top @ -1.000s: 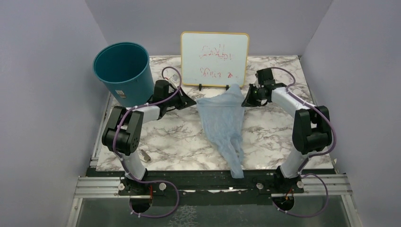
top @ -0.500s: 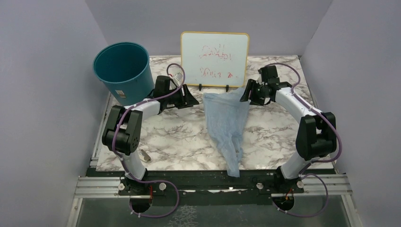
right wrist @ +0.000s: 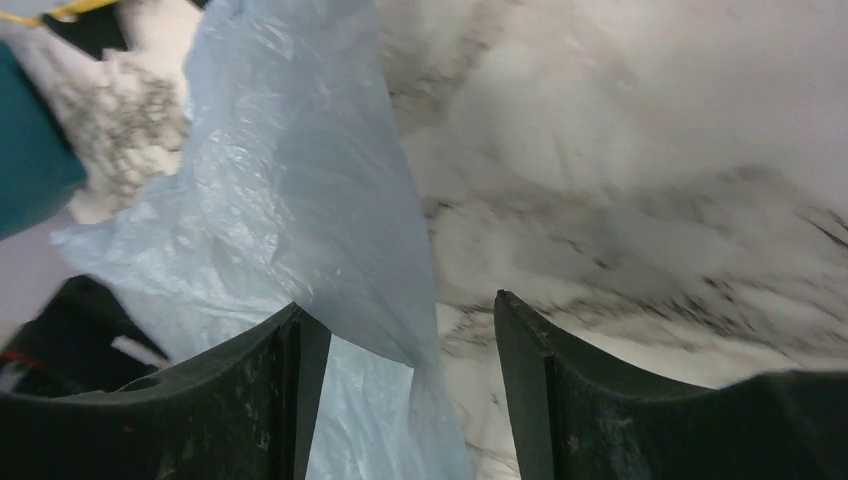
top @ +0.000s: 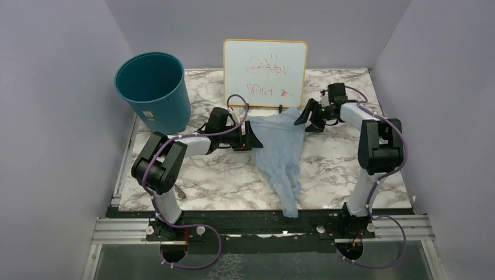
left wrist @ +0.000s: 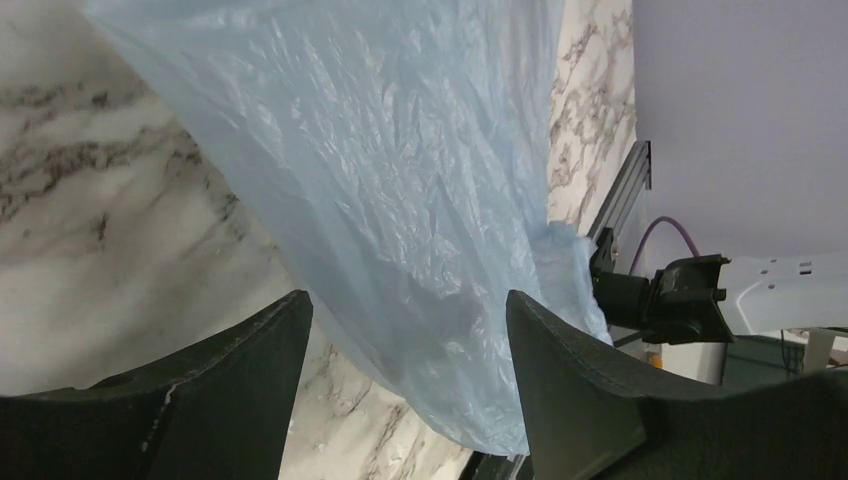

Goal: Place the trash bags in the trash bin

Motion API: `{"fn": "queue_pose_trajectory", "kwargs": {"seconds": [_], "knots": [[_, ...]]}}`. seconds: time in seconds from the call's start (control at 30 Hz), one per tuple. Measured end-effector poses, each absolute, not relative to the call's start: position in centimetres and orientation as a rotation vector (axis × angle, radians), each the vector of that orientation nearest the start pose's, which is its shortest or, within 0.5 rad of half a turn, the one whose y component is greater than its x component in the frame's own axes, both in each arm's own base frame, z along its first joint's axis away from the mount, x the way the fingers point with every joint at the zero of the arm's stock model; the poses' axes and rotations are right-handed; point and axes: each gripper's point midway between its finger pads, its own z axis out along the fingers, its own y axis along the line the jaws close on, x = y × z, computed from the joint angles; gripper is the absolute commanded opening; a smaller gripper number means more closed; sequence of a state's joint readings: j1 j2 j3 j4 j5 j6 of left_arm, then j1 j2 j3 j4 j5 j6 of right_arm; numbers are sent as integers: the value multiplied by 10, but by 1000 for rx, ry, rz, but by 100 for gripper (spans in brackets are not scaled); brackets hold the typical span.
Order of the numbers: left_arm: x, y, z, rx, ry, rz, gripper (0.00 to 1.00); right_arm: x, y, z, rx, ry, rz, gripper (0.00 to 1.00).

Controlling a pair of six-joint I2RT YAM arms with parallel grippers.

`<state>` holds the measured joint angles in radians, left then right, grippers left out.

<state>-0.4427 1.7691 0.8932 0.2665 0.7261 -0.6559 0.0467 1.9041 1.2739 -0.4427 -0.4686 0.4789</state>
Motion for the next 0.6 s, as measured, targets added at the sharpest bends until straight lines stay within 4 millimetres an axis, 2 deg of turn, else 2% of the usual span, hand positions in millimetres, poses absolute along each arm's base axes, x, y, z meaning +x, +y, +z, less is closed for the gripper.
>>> {"fn": "queue_pose_trajectory", "kwargs": {"seconds": [0.07, 0.17, 0.23, 0.3, 0.4, 0.5, 0.57, 0.6], "knots": [[305, -298, 80, 197, 2375, -1382, 65, 416, 124, 58, 388, 2626, 867, 65], [300, -295, 74, 163, 2406, -1385, 42, 427, 142, 69, 349, 2568, 1017, 60], [301, -295, 74, 159, 2402, -1384, 31, 428, 152, 76, 340, 2523, 1122, 57], [302, -295, 74, 149, 2400, -1378, 20, 425, 159, 81, 327, 2492, 1203, 57], [306, -293, 72, 126, 2401, -1352, 2, 409, 172, 89, 275, 2471, 1343, 60], [309, -293, 68, 116, 2404, -1336, 0, 393, 188, 105, 142, 2449, 1475, 66], [310, -291, 58, 104, 2428, -1315, 0, 377, 205, 116, -13, 2463, 1515, 68], [310, -291, 53, 102, 2446, -1304, 0, 370, 217, 122, -103, 2466, 1530, 73]]}}
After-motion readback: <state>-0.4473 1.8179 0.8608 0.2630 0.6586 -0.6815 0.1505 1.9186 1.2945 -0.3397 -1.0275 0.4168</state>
